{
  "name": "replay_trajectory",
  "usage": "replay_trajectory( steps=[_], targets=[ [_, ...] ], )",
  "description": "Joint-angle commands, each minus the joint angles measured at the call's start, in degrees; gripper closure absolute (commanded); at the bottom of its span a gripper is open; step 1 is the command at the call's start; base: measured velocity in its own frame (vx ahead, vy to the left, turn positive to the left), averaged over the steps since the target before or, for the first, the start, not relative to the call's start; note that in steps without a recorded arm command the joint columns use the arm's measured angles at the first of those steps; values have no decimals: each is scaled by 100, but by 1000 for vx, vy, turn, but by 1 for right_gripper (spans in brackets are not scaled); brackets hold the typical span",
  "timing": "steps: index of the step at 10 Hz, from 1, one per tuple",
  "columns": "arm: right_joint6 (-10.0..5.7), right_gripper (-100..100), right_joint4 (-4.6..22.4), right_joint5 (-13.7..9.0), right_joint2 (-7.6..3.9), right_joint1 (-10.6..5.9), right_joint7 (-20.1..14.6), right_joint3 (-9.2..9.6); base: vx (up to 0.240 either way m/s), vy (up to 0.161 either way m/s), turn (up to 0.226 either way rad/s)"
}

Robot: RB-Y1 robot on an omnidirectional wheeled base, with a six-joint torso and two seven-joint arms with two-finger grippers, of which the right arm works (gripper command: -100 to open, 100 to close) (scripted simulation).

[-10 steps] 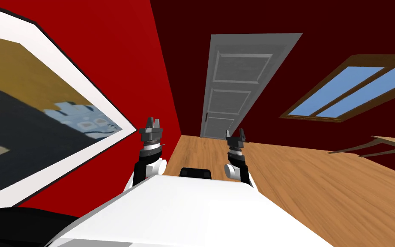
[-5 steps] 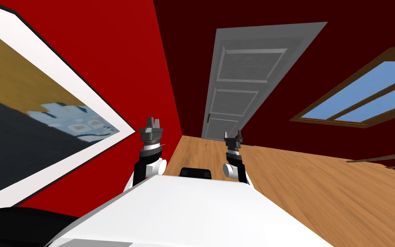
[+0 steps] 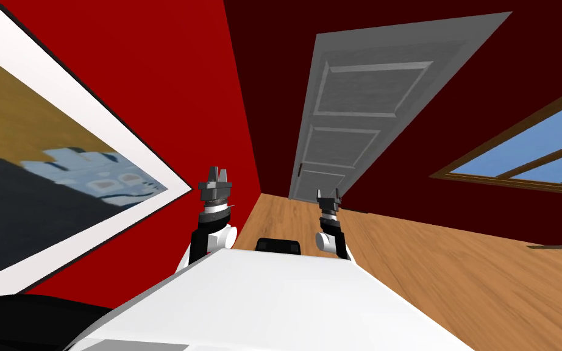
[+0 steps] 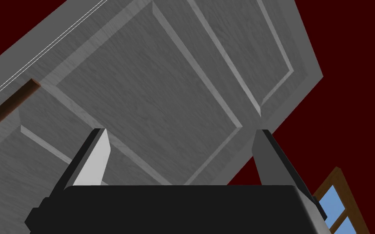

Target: Pull the door open

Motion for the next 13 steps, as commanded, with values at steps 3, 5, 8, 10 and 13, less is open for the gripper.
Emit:
replay_trajectory(
  steps=[3,5,8,10,13],
  targets=[
    [-135,-100,522,-338,-68,-170,-368,35,94,-11,101],
    [-207,-100,807,-525,-101,-261,-566,57,108,-8,89],
    [-316,-100,1240,-809,-148,-401,-868,90,97,-8,97],
    [-390,-100,1530,-999,-178,-493,-1069,112,100,-26,95],
    [-499,-100,1963,-1283,-220,-632,-1370,146,95,-15,98]
  ],
)
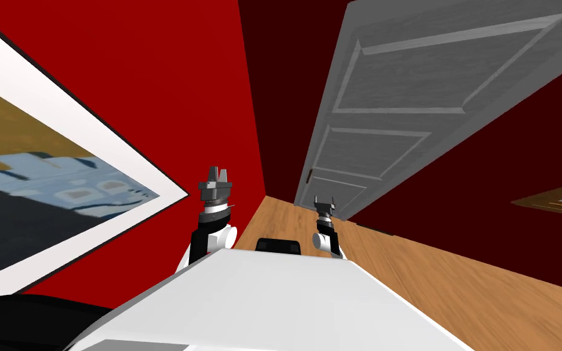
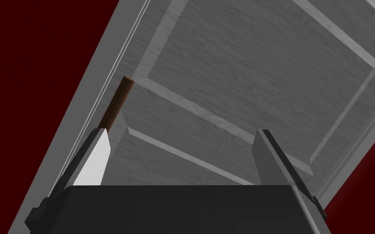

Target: Pull the door open

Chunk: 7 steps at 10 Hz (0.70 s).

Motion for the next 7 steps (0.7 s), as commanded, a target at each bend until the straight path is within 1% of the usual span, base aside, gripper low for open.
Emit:
replay_trajectory(
  steps=[1,7],
  targets=[
    [-45,-100,194,-152,-5,-54,-156,26,103,-11,89],
    [-256,-100,1028,-699,-79,-321,-736,90,95,-23,94]
  ],
)
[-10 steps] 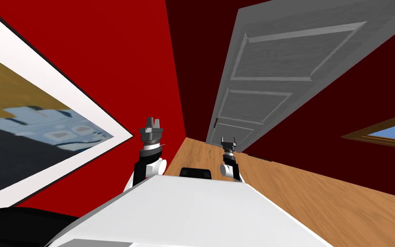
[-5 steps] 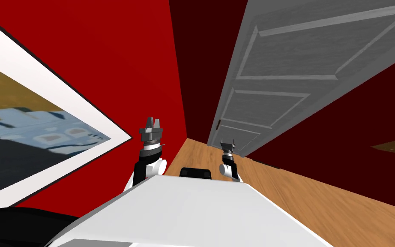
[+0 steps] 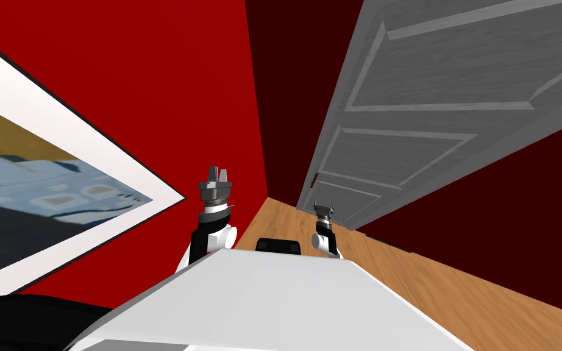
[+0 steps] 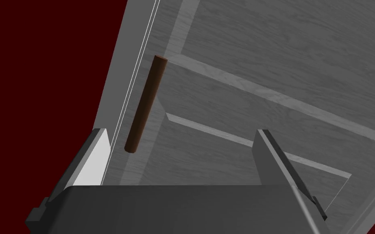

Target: Pull the door open

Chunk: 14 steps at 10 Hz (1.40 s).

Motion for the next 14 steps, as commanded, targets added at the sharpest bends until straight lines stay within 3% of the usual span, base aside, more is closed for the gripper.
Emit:
replay_trajectory(
  steps=[1,10,14],
  targets=[
    [-29,-100,166,-148,-19,-43,-152,13,97,-23,94],
    [-332,-100,1365,-934,-112,-428,-986,105,98,-34,89],
    [-431,-100,1756,-1190,-139,-553,-1257,135,99,-43,66]
  ],
)
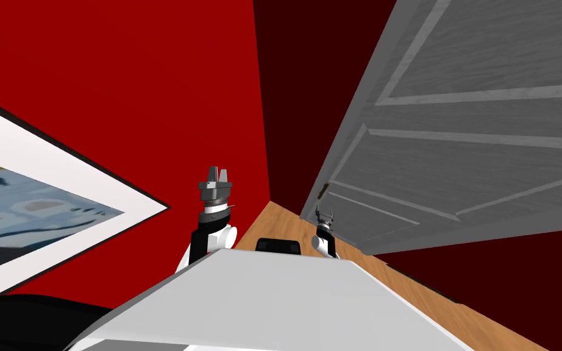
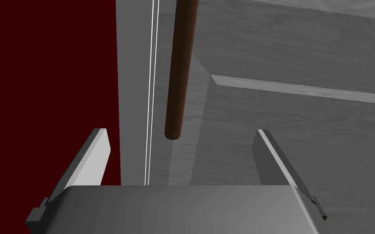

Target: Pull the door open

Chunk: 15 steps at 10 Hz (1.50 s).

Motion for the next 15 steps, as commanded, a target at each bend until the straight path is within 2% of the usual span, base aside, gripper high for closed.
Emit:
replay_trajectory(
  steps=[1,6,7,8,9,13,15],
  targets=[
    [-57,-100,189,-145,-13,-45,-156,19,114,-43,112],
    [-199,-100,750,-513,-49,-225,-546,62,122,-70,74],
    [-192,-100,718,-461,-34,-228,-492,60,54,-35,19],
    [-209,-100,777,-486,-154,-200,-645,55,115,-5,38],
    [-212,-100,793,-493,-198,-187,-694,53,184,-4,42],
    [-238,-100,955,-559,-639,-59,-1193,30,203,3,49],
    [-247,-100,1006,-580,-781,-18,-1353,23,148,-42,38]
  ],
)
